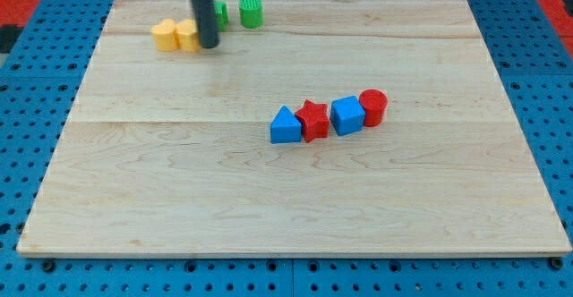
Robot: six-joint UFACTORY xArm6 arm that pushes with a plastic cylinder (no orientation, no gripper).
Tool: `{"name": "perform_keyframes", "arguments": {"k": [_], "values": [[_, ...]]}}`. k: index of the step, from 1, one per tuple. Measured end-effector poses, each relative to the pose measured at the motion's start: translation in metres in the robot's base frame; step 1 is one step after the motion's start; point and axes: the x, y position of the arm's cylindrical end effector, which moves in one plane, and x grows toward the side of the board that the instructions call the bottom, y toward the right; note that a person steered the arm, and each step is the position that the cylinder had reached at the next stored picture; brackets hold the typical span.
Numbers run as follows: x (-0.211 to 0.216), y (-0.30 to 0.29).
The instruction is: Slide the yellow hexagon to the bottom left side of the board
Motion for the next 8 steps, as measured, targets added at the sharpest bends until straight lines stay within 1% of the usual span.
{"name": "perform_keyframes", "arguments": {"k": [1, 2, 3, 4, 5, 6, 7, 8], "values": [[0.010, -0.040], [0.036, -0.022], [0.052, 0.008], [0.052, 0.019], [0.043, 0.056], [0.045, 0.109], [0.028, 0.124], [0.026, 0.144]]}}
